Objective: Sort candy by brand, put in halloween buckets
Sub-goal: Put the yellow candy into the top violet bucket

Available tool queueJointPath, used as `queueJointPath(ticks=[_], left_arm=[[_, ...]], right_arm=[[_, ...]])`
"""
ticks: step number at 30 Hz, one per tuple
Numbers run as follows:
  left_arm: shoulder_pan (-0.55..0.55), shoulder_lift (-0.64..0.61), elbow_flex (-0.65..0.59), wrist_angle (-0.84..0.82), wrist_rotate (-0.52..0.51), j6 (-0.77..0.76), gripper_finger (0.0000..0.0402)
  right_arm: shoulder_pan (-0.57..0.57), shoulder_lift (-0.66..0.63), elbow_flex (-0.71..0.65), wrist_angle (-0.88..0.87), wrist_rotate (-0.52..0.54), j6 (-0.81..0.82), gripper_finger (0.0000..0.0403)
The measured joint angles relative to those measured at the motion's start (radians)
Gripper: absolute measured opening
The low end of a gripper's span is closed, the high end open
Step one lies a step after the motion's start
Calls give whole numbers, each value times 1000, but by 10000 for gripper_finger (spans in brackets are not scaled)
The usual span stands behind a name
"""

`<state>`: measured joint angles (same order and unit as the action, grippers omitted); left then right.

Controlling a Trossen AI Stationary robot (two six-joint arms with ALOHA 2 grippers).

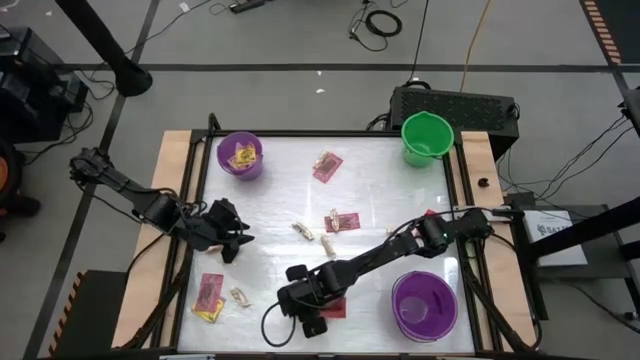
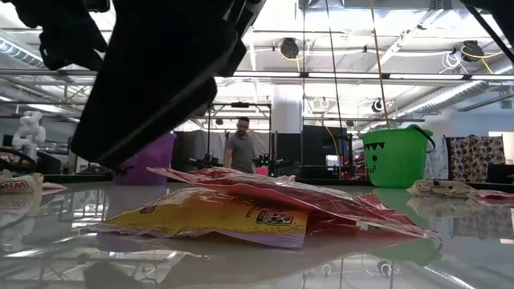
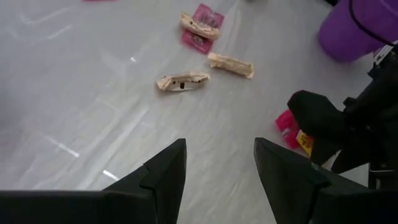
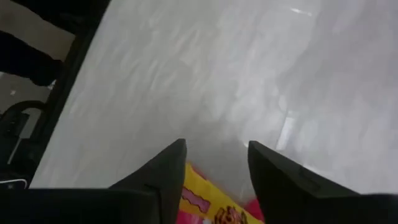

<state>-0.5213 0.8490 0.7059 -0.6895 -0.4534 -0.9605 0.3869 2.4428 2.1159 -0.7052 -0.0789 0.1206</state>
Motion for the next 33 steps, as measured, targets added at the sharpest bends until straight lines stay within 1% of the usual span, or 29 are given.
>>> queueJointPath(ticks=[4,7,13,21,24,26,33], left_arm=[[0,0,0,0,0,26,196],[0,0,0,-1,0,51,196],[0,0,0,-4,-1,72,196],[-1,0,0,-9,-10,101,196],[-1,0,0,-9,-12,110,196],[-1,0,0,-9,-20,112,196],[-1,0,0,-9,-23,131,196]], right_arm=[[-1,0,0,-4,0,19,189],[1,0,0,-15,-1,3,194],[12,0,-4,-52,-6,16,186],[14,0,-67,-51,-5,48,170],[14,-4,-90,-45,4,76,151],[13,-4,-96,-43,5,78,129],[13,-5,-97,-35,6,72,18]])
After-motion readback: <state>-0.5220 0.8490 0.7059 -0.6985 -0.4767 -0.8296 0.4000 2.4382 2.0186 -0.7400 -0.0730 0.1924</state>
